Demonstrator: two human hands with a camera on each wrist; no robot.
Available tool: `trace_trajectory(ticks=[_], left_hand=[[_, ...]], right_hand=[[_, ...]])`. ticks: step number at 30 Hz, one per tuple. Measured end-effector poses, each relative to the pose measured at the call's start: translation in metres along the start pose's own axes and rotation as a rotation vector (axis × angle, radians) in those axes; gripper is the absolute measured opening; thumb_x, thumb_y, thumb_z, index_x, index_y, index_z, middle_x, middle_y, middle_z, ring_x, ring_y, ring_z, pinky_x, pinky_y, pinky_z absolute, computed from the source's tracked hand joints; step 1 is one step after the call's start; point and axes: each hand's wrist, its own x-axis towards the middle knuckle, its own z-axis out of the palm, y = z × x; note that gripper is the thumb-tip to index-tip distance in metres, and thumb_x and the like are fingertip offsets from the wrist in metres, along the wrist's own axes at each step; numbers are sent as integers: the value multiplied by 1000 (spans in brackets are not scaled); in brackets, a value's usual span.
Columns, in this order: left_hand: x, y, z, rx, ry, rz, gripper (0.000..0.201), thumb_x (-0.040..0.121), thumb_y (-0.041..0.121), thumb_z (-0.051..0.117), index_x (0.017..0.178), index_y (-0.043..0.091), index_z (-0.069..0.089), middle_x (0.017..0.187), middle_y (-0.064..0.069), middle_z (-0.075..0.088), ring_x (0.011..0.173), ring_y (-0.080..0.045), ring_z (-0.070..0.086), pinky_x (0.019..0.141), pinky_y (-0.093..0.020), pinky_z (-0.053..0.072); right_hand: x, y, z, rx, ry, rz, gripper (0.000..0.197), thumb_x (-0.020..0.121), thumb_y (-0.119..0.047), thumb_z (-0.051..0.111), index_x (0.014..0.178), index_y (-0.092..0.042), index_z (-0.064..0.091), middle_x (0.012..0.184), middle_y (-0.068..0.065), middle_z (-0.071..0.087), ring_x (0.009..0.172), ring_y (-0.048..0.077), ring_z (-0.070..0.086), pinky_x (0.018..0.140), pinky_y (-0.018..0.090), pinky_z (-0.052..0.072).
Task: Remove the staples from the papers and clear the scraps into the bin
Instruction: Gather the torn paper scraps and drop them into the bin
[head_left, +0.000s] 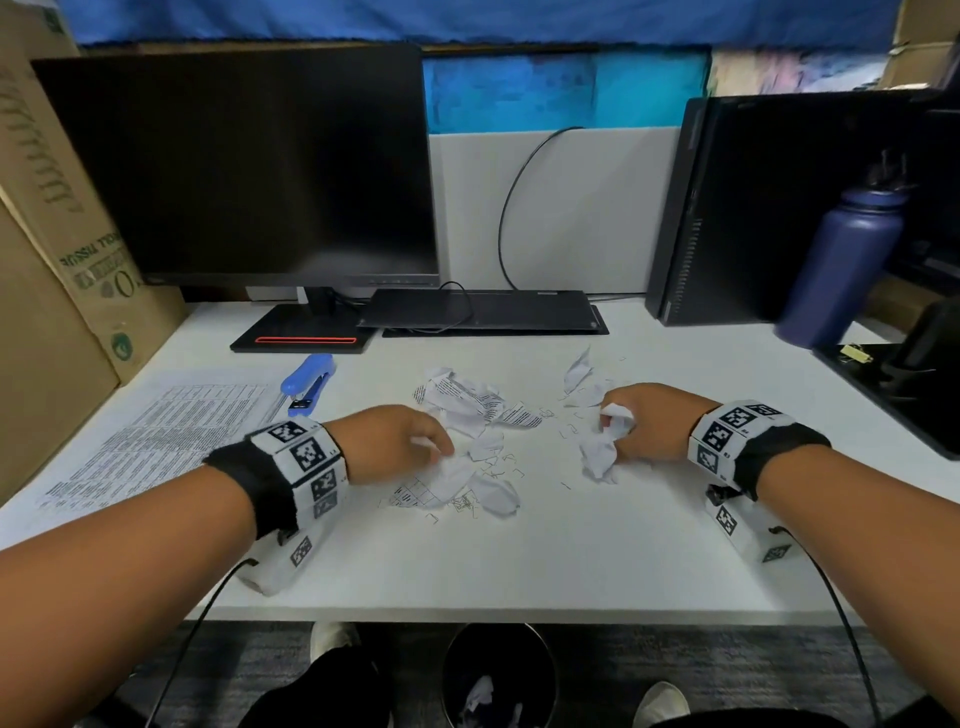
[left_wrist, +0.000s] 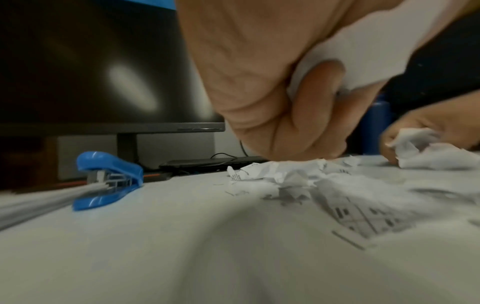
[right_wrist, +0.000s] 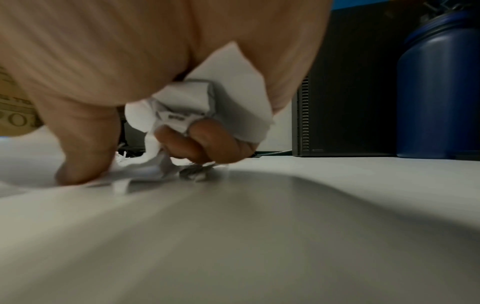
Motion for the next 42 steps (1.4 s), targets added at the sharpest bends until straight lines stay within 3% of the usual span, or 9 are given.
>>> trace_trajectory(ticks=[4, 11, 15, 18, 22, 28, 33, 38, 42], left_hand=[[1, 2, 12, 237, -59, -44, 58, 75, 56, 74, 128, 40, 56, 115, 16, 53, 112, -13, 56, 97, -31, 47], [8, -5, 16, 99, -17, -49, 36, 72, 45, 81, 101, 34, 62, 99, 11, 61, 91, -10, 59, 81, -27, 51], [8, -5, 15, 115, 8, -56, 58, 71, 47, 82, 121, 37, 55, 114, 10, 59, 99, -12, 59, 85, -28, 51], [8, -4, 15, 113, -1, -64, 43, 72, 46, 82, 110, 36, 64, 107, 13, 57, 94, -9, 57, 80, -26, 48], [8, -3, 17, 42, -15, -59, 26, 75, 38, 82, 95, 28, 69, 102, 9, 67, 94, -12, 64, 86, -28, 53], [6, -5, 15, 65, 12, -72, 61, 72, 44, 83, 127, 39, 58, 117, 14, 55, 109, -14, 59, 93, -29, 50], [7, 0, 16, 61, 33, -86, 39, 73, 42, 82, 106, 30, 67, 90, 15, 59, 77, -6, 58, 72, -23, 50], [-1, 1, -3, 83, 152, -33, 30, 83, 54, 69, 101, 30, 68, 99, 12, 62, 92, -12, 60, 85, -30, 51], [-17, 2, -36, 31, 400, -40, 39, 91, 59, 53, 82, 22, 61, 84, -6, 64, 76, -24, 65, 72, -37, 56]], right_hand=[[2, -4, -2, 11, 43, -19, 26, 83, -26, 63, 62, -20, 48, 66, -9, 54, 69, 16, 57, 62, 21, 42], [5, 10, -8, 180, 343, 87, 12, 85, -14, 53, 79, -3, 54, 80, 9, 60, 76, 28, 58, 65, 31, 45], [5, 14, -9, 279, 462, 151, 14, 91, -19, 49, 103, -24, 44, 80, 4, 60, 69, 24, 62, 61, 32, 51], [4, 15, -9, 304, 474, 155, 24, 94, -16, 45, 113, -30, 41, 83, 8, 63, 61, 22, 58, 59, 33, 50], [4, 15, -7, 268, 491, 129, 15, 99, -37, 41, 106, -26, 49, 95, 6, 64, 81, 25, 61, 73, 36, 52], [1, 15, -8, 204, 510, 139, 48, 96, -63, 30, 102, -21, 52, 91, 2, 61, 85, 24, 59, 70, 33, 44], [-3, 12, -10, 233, 516, 117, 46, 96, -65, 22, 87, -28, 48, 82, -1, 59, 79, 22, 57, 69, 35, 45], [-11, 7, -20, 379, 615, 128, 52, 100, -54, 20, 93, -15, 53, 89, 5, 60, 88, 29, 58, 86, 44, 49], [-8, 3, -43, 679, 747, 137, 31, 100, -26, 38, 96, 0, 53, 92, 23, 58, 84, 38, 56, 74, 46, 49]])
